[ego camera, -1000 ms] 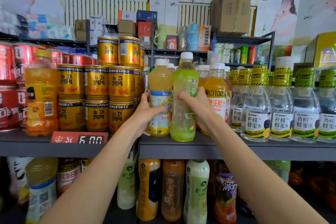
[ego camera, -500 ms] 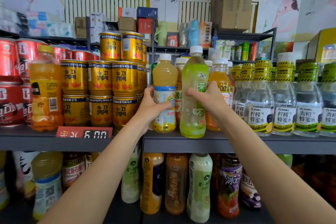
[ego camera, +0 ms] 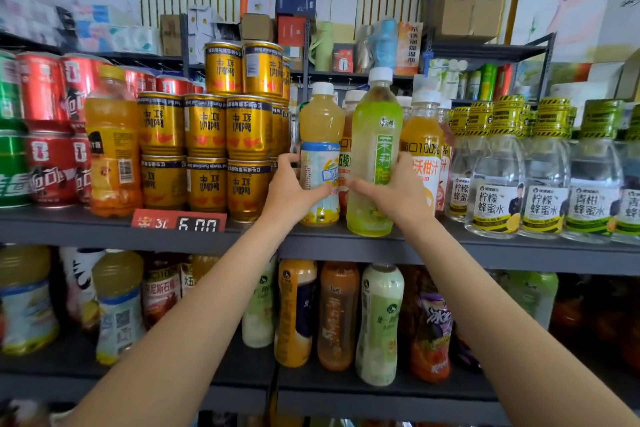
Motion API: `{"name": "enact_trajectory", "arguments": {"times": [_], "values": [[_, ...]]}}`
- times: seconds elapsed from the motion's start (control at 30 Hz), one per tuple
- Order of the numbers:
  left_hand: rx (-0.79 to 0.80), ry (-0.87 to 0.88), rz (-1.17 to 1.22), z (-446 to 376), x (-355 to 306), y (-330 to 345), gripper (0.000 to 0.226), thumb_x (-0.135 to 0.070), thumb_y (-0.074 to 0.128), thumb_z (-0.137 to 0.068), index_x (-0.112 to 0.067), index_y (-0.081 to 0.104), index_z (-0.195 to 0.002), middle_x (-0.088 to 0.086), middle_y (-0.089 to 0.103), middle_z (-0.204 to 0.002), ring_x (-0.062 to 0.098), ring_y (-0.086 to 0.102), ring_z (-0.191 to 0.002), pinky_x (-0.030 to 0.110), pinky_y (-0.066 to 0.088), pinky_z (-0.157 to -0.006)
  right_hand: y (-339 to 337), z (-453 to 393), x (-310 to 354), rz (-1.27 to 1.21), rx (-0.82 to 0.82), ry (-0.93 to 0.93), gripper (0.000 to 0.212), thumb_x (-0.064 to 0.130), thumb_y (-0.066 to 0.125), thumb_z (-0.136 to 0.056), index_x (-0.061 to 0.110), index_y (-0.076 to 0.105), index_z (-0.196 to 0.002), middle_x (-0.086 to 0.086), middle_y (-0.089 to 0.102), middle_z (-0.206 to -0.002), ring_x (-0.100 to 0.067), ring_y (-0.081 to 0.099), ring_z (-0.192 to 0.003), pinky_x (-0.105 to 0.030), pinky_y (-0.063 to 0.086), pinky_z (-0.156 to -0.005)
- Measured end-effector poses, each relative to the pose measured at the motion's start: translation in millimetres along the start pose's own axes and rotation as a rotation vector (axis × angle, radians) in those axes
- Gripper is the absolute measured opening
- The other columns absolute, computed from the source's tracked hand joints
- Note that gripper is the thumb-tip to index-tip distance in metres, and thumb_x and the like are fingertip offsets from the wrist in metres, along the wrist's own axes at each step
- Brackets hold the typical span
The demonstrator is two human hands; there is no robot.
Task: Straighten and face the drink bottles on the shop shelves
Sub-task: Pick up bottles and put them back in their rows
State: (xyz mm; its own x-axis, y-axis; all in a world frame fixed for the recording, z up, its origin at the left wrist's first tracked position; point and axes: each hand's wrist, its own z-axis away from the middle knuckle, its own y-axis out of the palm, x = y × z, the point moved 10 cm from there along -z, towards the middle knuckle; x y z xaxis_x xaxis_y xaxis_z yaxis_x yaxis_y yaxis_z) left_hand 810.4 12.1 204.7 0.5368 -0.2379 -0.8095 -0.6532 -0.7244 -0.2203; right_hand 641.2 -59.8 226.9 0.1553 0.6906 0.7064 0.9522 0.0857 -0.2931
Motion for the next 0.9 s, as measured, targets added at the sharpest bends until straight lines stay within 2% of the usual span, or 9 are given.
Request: {"name": "enact_trajectory", "arguments": {"times": [0.07,0.13,0.27,0.4,0.47,0.57,0.7,0.8,0.9], "values": [[-0.039,0.044,-0.110,5.2,-1.5,-2.4,0.070,-0.019,0.079,-0.073,-0.012,0.036,-0.127,0.004,0.053,-0.120,0.018,0.056,-0.106,0.037,0.050,-0.090,-2.0,3.2,2.7,0.004,-0.017,-0.024,0.057,0.029,0.079,-0.072,0.012,0.037,-0.107,0.005,0.052,-0.097,-0.011,0.054,-0.085,-0.022,0.042,-0.066],[-0.092,0.096,-0.194,11.9,-3.9,-5.9,0.068,-0.021,0.079,-0.073,-0.013,0.037,-0.126,0.006,0.051,-0.123,0.020,0.055,-0.109,0.040,0.050,-0.090,-8.4,9.0,8.6,0.025,-0.060,-0.083,0.056,0.031,0.078,-0.072,0.012,0.035,-0.102,0.006,0.053,-0.091,-0.010,0.054,-0.077,-0.013,0.040,-0.059],[-0.216,0.205,-0.232,32.0,-16.9,-15.6,0.056,-0.014,0.072,-0.078,-0.012,0.040,-0.124,0.003,0.048,-0.120,0.013,0.052,-0.105,0.030,0.051,-0.086,-20.9,27.1,31.4,0.016,-0.123,-0.223,0.050,0.036,0.076,-0.074,0.012,0.038,-0.099,0.018,0.048,-0.079,0.007,0.048,-0.067,-0.005,0.038,-0.054],[-0.256,0.257,0.018,58.7,-31.6,-37.1,0.029,-0.005,0.060,-0.087,-0.017,0.044,-0.109,-0.004,0.054,-0.102,-0.003,0.055,-0.079,0.012,0.048,-0.068,0.6,51.2,65.5,0.040,-0.005,-0.341,0.048,0.040,0.074,-0.074,0.015,0.043,-0.101,0.021,0.047,-0.079,0.013,0.046,-0.069,-0.002,0.039,-0.060],[-0.240,0.253,0.158,67.6,-30.4,-54.7,0.022,-0.003,0.055,-0.089,-0.016,0.047,-0.105,-0.007,0.056,-0.096,-0.006,0.057,-0.076,0.016,0.050,-0.070,19.7,63.6,76.2,0.048,0.063,-0.364,0.048,0.044,0.072,-0.074,0.017,0.046,-0.102,0.021,0.052,-0.080,0.012,0.050,-0.071,-0.009,0.043,-0.063],[-0.230,0.190,0.369,76.4,-18.8,-96.3,0.010,-0.009,0.053,-0.092,-0.017,0.054,-0.098,0.000,0.061,-0.096,0.007,0.061,-0.082,0.028,0.052,-0.071,56.2,78.5,89.4,0.061,0.163,-0.380,0.052,0.048,0.071,-0.073,0.012,0.050,-0.105,0.009,0.060,-0.086,-0.006,0.059,-0.077,-0.024,0.043,-0.063],[-0.146,0.169,0.421,83.6,-5.9,-150.5,0.004,-0.020,0.050,-0.095,-0.020,0.053,-0.098,0.000,0.063,-0.098,0.011,0.063,-0.085,0.024,0.052,-0.067,111.7,98.9,113.1,0.132,0.256,-0.410,0.053,0.049,0.071,-0.072,0.013,0.049,-0.103,0.017,0.051,-0.078,-0.010,0.053,-0.076,-0.022,0.037,-0.058],[-0.062,0.154,0.330,87.0,9.6,-181.0,0.029,-0.036,0.063,-0.081,-0.024,0.051,-0.105,-0.004,0.061,-0.107,0.011,0.061,-0.098,0.023,0.052,-0.078,148.4,117.4,134.0,0.103,0.282,-0.416,0.052,0.048,0.072,-0.071,0.014,0.049,-0.103,0.013,0.058,-0.082,-0.008,0.059,-0.075,-0.023,0.048,-0.062],[0.042,0.106,0.259,90.9,28.7,-205.0,0.040,-0.025,0.071,-0.081,-0.023,0.049,-0.114,-0.012,0.061,-0.106,-0.004,0.061,-0.093,0.015,0.049,-0.077,190.9,138.2,146.7,0.126,0.324,-0.396,0.054,0.048,0.073,-0.070,0.012,0.047,-0.101,0.010,0.059,-0.082,-0.012,0.062,-0.076,-0.030,0.052,-0.065]]}}
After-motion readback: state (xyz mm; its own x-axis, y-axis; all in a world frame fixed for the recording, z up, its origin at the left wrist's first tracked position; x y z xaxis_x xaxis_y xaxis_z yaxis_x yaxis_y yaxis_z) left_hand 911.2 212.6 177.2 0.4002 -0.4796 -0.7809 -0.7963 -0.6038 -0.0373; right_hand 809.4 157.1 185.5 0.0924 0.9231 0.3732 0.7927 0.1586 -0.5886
